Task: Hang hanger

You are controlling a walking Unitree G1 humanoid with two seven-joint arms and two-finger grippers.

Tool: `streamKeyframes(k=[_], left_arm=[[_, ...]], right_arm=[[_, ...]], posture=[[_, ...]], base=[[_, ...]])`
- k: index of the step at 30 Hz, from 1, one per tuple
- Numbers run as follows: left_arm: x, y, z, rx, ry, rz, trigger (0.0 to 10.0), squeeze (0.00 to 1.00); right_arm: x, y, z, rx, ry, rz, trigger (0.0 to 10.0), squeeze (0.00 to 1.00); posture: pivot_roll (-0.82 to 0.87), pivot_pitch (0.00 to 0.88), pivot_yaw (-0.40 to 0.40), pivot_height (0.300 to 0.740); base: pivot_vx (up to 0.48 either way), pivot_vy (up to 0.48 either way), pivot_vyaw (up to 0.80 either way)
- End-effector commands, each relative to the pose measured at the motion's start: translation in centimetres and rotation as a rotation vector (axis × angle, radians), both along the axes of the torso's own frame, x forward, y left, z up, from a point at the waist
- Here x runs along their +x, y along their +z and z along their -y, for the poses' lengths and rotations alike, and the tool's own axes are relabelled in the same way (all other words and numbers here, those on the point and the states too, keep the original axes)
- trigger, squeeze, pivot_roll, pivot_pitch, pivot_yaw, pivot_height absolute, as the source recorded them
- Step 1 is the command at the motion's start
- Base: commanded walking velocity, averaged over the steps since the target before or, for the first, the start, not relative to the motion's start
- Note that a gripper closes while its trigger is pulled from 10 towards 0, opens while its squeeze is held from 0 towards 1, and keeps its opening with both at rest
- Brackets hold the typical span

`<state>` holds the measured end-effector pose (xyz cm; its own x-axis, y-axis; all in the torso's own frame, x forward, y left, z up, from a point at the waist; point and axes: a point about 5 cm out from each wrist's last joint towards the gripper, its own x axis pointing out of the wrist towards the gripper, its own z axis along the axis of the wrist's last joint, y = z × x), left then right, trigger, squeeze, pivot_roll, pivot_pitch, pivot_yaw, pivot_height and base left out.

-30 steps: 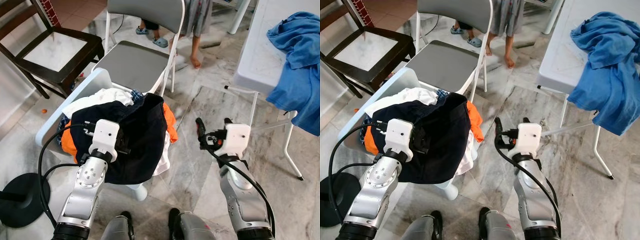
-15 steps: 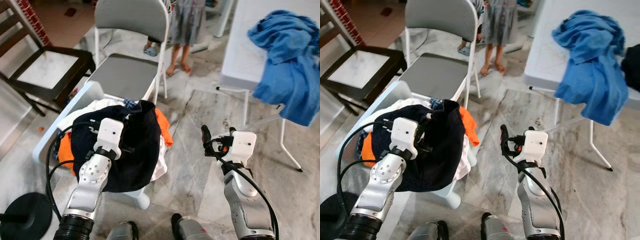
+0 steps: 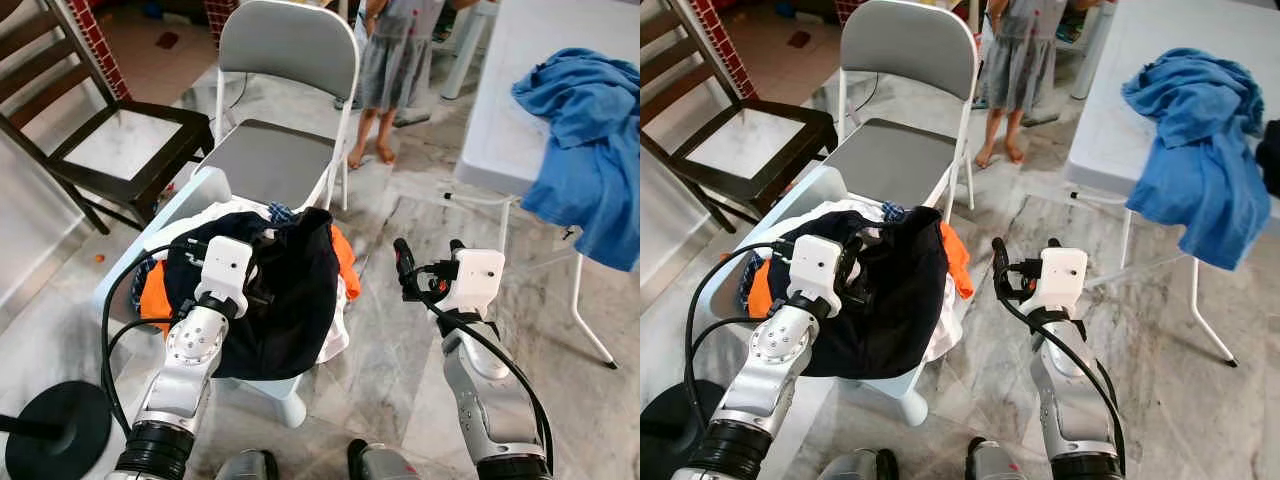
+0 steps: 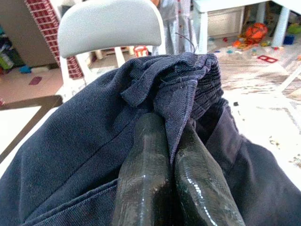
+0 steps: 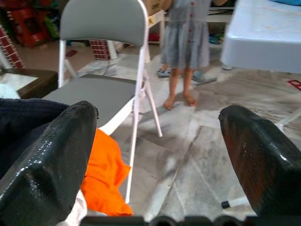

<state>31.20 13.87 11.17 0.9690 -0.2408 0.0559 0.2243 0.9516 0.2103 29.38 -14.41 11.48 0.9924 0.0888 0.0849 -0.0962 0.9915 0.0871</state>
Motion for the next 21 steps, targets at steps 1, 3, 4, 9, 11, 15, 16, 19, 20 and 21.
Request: streamKeyframes(k=[1, 3, 4, 9, 11, 15, 16, 19, 20, 21], left_arm=[[0.05, -0.07, -0.13, 0.002, 0.006, 0.002, 10.0, 0.00], [-0.05, -0.15, -0.05, 0.003, 0.001, 0.000, 10.0, 0.00], [-0.10, -0.17, -0.02, 0.005, -0.002, 0.001, 10.0, 0.00], [-0.12, -0.16, 0.00, 0.002, -0.001, 0.003, 10.0, 0.00], [-0.09, -0.10, -0.02, 0.002, 0.001, 0.005, 10.0, 0.00], [-0.13, -0.07, -0.04, 0.004, 0.003, 0.006, 10.0, 0.00], [-0.13, -0.07, -0.04, 0.004, 0.003, 0.006, 10.0, 0.00], [-0.22, -0.10, -0.02, 0.005, 0.002, 0.007, 10.0, 0.00], [-0.24, -0.11, -0.04, 0.003, 0.002, 0.006, 10.0, 0.00], [-0.23, -0.13, -0.04, 0.003, 0.002, 0.005, 10.0, 0.00]], right_arm=[[-0.18, -0.60, 0.05, -0.004, -0.005, -0.023, 10.0, 0.00], [-0.21, -0.63, -0.04, -0.004, -0.002, -0.024, 10.0, 0.00], [-0.23, -0.63, -0.09, -0.004, -0.001, -0.024, 10.0, 0.00], [-0.21, -0.74, -0.23, -0.012, 0.012, -0.028, 10.0, 0.00], [-0.13, -0.73, -0.23, -0.014, 0.013, -0.029, 10.0, 0.00], [-0.08, -0.74, -0.29, -0.017, 0.016, -0.030, 10.0, 0.00], [-0.08, -0.74, -0.29, -0.017, 0.016, -0.030, 10.0, 0.00], [-0.07, -0.81, -0.28, -0.018, 0.017, -0.032, 10.0, 0.00], [-0.04, -0.87, -0.31, -0.018, 0.018, -0.033, 10.0, 0.00], [-0.03, -0.88, -0.32, -0.019, 0.018, -0.034, 10.0, 0.00]], posture=[[-0.07, 0.125, 0.031, 0.740], [-0.07, 0.131, 0.027, 0.740], [-0.07, 0.131, 0.027, 0.740], [-0.07, 0.134, 0.025, 0.740], [-0.06, 0.135, 0.024, 0.740], [-0.06, 0.138, 0.025, 0.740], [-0.06, 0.138, 0.025, 0.740], [-0.06, 0.139, 0.025, 0.740], [-0.06, 0.140, 0.024, 0.740], [-0.06, 0.140, 0.024, 0.740]], base=[[0.000, 0.000, -0.75], [0.000, 0.000, -0.72], [0.000, 0.000, -0.70], [0.000, -0.256, -0.53], [0.000, -0.259, -0.43], [0.000, -0.266, -0.21], [0.000, -0.289, 0.00], [0.000, -0.284, 0.00], [0.000, -0.274, 0.00], [0.000, -0.274, 0.00]])
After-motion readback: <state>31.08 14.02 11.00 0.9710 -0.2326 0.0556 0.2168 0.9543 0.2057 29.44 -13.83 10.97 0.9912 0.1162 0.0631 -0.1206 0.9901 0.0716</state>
